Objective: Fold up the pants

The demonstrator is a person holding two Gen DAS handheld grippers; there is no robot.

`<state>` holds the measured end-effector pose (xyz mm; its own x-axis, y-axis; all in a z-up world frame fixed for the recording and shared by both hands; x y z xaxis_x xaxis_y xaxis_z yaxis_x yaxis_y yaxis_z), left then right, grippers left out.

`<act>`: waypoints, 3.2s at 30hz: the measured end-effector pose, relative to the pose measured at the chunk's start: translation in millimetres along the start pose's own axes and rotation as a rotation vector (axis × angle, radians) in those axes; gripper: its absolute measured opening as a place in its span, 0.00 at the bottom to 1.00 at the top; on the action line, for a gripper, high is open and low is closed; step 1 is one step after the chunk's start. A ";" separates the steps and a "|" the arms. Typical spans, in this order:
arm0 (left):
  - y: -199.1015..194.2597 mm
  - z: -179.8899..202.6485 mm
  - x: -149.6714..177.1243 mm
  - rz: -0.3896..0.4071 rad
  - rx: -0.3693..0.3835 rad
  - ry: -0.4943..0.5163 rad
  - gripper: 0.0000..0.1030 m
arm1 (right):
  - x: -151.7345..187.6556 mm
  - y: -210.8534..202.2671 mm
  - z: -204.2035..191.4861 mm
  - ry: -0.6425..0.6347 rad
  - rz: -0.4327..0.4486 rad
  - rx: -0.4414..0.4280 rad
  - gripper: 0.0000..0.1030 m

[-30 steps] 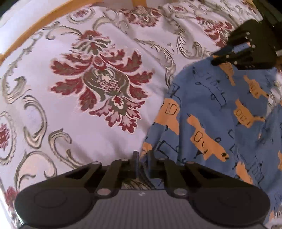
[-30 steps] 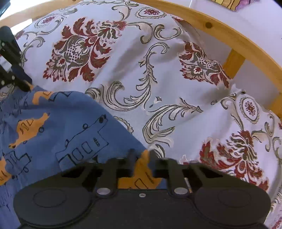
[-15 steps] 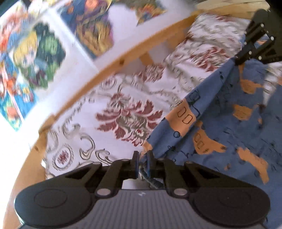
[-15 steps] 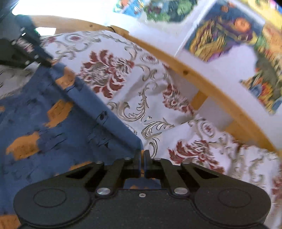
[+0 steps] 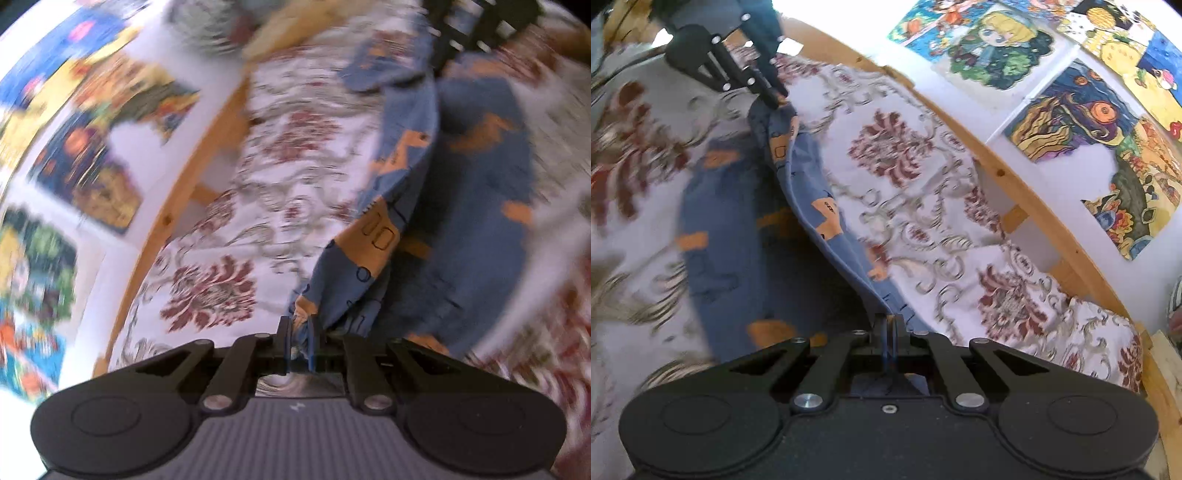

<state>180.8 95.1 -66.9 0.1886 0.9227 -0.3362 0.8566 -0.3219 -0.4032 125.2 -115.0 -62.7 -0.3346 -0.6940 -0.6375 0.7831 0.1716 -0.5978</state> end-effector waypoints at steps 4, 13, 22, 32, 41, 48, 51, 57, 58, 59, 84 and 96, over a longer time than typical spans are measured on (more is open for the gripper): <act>-10.1 29.2 4.4 0.016 0.066 0.121 0.09 | 9.5 -7.9 -22.8 0.012 -0.028 -0.001 0.01; -8.1 55.7 17.4 -0.014 0.136 0.249 0.14 | 24.0 -11.1 -48.2 0.020 -0.078 -0.004 0.01; -15.6 36.8 20.7 -0.116 0.267 0.141 0.45 | 32.4 -9.3 -58.0 0.023 -0.109 -0.040 0.03; -1.8 -36.6 -14.3 -0.205 0.439 -0.524 0.57 | 33.3 -11.8 -64.7 0.058 -0.105 -0.094 0.16; 41.1 30.2 -23.0 -0.392 0.515 -0.463 0.57 | 29.7 -20.5 -34.8 0.281 -0.040 -0.068 0.46; 29.7 53.3 -32.5 -0.422 0.458 -0.339 0.69 | 45.6 -4.9 -18.0 0.453 -0.129 -0.107 0.50; 23.5 43.9 -56.3 -0.373 0.445 -0.374 0.73 | 48.7 -18.6 -4.1 0.542 -0.097 -0.095 0.65; 13.3 45.9 -136.1 -0.193 0.499 -0.565 0.86 | 72.5 -42.3 49.0 0.750 -0.055 0.020 0.86; 14.9 51.7 -149.4 -0.170 0.506 -0.590 0.88 | 79.7 -43.2 58.4 0.793 -0.055 0.036 0.87; 18.6 57.8 -159.5 -0.160 0.509 -0.612 0.91 | 88.6 -45.2 68.8 0.840 -0.060 0.056 0.91; 48.4 114.9 -226.6 0.026 0.408 -0.891 0.98 | 142.6 -14.7 145.3 1.065 -0.160 0.063 0.99; 71.0 109.1 -213.8 -0.043 0.523 -1.058 0.60 | 85.8 105.0 246.6 0.908 -0.254 0.012 0.77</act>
<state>148.9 -148.1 -116.5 -0.5381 0.3794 -0.7527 0.5051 -0.5697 -0.6483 308.0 -329.0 -60.3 -0.7726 0.1019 -0.6266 0.6342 0.0789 -0.7691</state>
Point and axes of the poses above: each gripper's, at about its wrist camera, not at the fingertips, and y roughly the way its jaws point, z to its right, x to its underside, the point moved 5 cm from there along y, roughly the way its jaws point, and after that the axes turned 8 degrees about -x, right-handed, at the moved point
